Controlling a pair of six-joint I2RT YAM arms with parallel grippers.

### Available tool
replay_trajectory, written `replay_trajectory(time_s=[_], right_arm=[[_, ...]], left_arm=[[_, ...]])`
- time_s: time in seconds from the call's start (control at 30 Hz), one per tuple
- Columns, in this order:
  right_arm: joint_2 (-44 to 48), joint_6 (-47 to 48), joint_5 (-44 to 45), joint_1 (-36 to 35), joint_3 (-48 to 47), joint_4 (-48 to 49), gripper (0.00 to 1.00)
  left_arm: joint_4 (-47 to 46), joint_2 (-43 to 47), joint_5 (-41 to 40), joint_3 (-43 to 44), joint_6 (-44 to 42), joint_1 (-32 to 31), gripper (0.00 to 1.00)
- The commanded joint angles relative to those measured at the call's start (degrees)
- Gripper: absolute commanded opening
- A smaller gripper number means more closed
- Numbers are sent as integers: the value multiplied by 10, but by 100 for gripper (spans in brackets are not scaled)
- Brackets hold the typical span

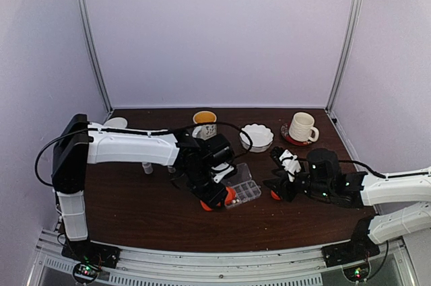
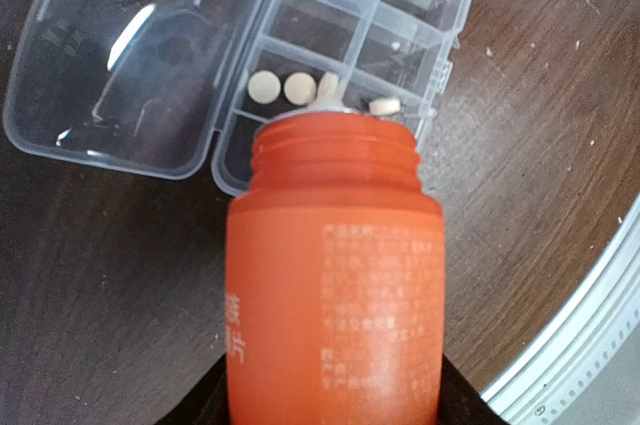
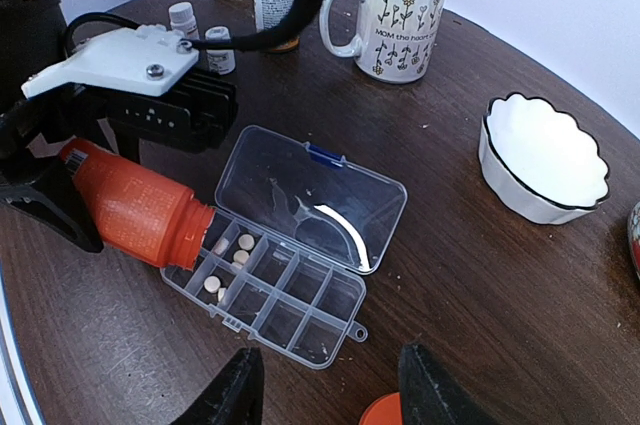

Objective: Sort the pills into containers
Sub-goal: Pour the pill into the compartment of the pill container.

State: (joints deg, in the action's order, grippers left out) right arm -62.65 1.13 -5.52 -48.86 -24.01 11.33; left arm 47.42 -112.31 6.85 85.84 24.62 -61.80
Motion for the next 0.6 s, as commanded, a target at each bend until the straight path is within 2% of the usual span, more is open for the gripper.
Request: replay_trajectory(time_s=[0.0, 0.13, 0.27, 0.37, 0.57], right_arm=[[-2, 1, 10, -3, -13, 3, 50], [-4, 2, 11, -3, -14, 2, 50], [-6, 2, 11, -3, -15, 1, 50], [-6, 2, 11, -3, -15, 0, 50], [-4, -1, 12, -3, -14, 2, 50]], left_arm=[[-9, -9, 10, -3, 5, 4, 0], [40, 12, -25, 54, -8, 5, 0], [45, 19, -25, 63, -11, 5, 0], [18, 24, -23, 33, -5, 4, 0], [-101, 86, -10, -58, 8, 3, 0]])
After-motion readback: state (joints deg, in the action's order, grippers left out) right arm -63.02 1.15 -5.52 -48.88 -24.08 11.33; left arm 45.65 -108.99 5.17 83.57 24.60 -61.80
